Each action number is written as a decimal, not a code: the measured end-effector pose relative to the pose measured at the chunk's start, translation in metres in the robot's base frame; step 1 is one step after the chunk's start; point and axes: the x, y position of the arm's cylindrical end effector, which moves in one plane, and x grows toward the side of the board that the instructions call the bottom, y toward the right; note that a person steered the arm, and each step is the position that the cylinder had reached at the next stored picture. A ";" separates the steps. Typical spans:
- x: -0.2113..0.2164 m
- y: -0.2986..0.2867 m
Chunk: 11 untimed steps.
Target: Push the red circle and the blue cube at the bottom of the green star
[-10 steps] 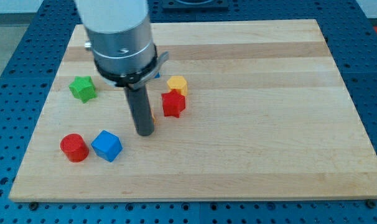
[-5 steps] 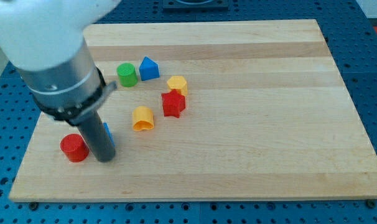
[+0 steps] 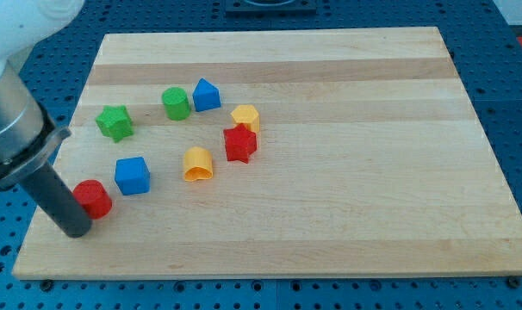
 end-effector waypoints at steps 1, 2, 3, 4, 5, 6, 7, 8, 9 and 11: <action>-0.014 -0.011; 0.002 0.000; 0.003 0.022; -0.019 0.023; -0.053 0.013; -0.071 0.008; -0.061 -0.007; -0.073 -0.040; -0.104 -0.033; -0.108 -0.040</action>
